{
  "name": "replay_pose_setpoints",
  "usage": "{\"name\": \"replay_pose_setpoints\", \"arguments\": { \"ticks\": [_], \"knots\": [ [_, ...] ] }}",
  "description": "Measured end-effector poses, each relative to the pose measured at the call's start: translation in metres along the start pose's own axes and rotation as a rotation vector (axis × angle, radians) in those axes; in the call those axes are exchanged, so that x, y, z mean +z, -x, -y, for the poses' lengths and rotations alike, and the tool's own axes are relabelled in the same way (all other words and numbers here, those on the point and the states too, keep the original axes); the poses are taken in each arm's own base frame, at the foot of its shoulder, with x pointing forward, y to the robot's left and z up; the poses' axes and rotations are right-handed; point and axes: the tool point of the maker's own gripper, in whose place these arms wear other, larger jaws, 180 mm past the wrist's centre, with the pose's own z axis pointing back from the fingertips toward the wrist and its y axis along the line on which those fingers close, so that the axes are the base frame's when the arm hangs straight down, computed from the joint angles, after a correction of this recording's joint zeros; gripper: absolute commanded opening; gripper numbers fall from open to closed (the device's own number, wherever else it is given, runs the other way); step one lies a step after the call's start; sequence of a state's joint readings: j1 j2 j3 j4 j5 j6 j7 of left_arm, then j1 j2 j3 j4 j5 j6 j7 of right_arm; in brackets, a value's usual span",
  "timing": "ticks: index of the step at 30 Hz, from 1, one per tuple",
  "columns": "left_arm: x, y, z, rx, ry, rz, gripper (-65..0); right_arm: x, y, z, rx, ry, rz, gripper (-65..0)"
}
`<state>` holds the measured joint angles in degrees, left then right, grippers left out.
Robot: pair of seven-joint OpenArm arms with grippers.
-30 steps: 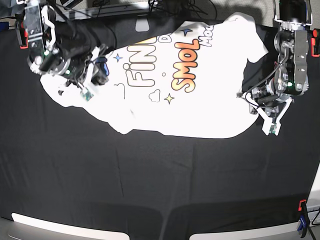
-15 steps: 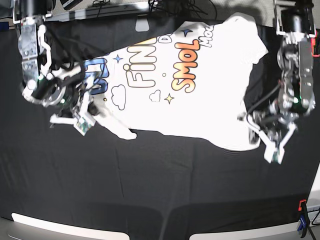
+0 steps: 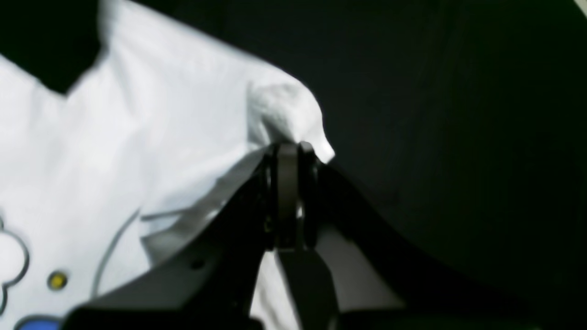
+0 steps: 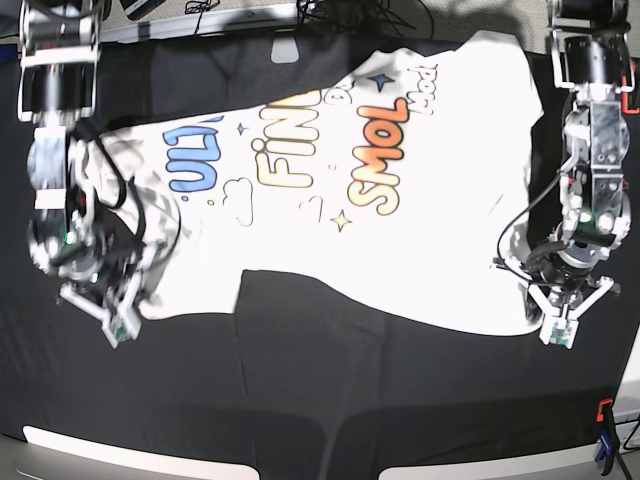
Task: Layout the t-shirt on the table in an organized manner, then fold the t-shirt properly
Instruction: 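Pull both grippers apart along the shirt sides to stretch it flat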
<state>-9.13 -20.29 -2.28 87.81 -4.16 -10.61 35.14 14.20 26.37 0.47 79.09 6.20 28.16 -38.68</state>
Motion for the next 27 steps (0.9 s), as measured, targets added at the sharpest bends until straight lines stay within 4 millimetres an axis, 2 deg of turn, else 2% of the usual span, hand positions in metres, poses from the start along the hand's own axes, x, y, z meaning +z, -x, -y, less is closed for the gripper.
{"name": "replay_pose_setpoints", "arguments": {
  "ticks": [4, 7, 12, 15, 18, 23, 27],
  "knots": [
    [-0.023, 0.021, -0.009, 0.050, -0.003, -0.079, -65.0, -0.007, -0.021, 0.020, -0.030, 0.023, 0.030, -65.0],
    [-0.040, 0.024, -0.019, 0.079, -0.013, -0.118, -65.0, -0.009, -0.040, 0.039, -0.048, 0.048, 0.052, -65.0],
    [-0.063, 0.003, -0.039, 0.123, -0.035, -0.124, -65.0, -0.013, -0.072, 0.067, -0.094, 0.070, 0.102, -65.0],
    [-0.075, -0.011, -0.049, 0.146, -0.044, -0.115, -65.0, -0.020, -0.074, 0.081, -0.137, 0.073, 0.083, -65.0],
    [-0.085, -0.014, -0.056, 0.176, -0.049, -0.124, -65.0, -0.026, -0.074, 0.093, -0.180, 0.074, 0.063, -65.0],
    [-0.098, -0.010, -0.064, 0.219, -0.054, -0.147, -65.0, -0.030, -0.091, 0.104, -0.222, 0.069, 0.077, -65.0],
    [-0.104, -0.014, -0.069, 0.238, -0.059, -0.147, -65.0, -0.032, -0.120, 0.097, -0.227, 0.053, 0.131, -65.0]
  ]
}}
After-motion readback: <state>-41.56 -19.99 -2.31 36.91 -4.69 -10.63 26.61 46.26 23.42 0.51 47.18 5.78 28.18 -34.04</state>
